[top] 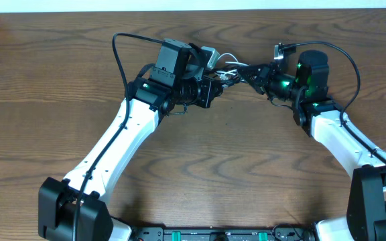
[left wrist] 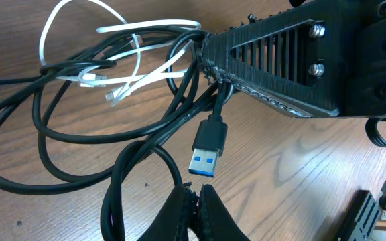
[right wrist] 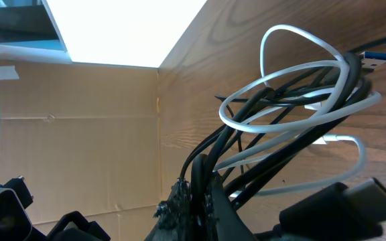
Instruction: Untangle cables
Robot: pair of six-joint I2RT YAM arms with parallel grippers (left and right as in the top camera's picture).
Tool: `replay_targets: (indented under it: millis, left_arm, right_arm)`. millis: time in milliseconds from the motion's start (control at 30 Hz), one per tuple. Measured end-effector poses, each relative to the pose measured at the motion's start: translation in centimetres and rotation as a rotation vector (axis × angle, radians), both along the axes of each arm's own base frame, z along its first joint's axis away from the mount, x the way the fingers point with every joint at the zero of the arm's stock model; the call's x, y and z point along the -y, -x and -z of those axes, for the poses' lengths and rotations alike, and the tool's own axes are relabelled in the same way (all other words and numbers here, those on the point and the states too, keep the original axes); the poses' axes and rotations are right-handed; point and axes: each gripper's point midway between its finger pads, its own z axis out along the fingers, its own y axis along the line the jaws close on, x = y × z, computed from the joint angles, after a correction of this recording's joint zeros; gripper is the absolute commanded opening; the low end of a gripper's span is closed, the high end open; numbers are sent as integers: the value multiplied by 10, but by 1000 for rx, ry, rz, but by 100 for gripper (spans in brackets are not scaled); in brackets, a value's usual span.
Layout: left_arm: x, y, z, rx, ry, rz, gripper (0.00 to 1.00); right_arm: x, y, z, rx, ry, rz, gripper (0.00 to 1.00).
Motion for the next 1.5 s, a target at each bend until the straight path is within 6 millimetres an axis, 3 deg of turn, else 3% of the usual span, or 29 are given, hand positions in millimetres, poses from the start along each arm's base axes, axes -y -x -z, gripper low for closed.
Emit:
replay_targets:
  millis: [567, 933, 1300, 1500]
  left_arm:
    - [9, 3, -2, 16, 5, 21, 8]
    - [6, 0, -1, 24, -13, 3, 8]
    - [9, -4, -6, 53, 1, 5, 8]
    - [9, -4, -5, 54, -1, 3, 8]
  right_arm:
    - [-7, 2, 0, 1, 4, -10, 1]
    - [-12, 3, -14, 51, -31, -41, 1]
    - [-38, 20, -15, 38, -50, -127, 1]
    - [-43, 24, -16, 34, -57, -150, 1]
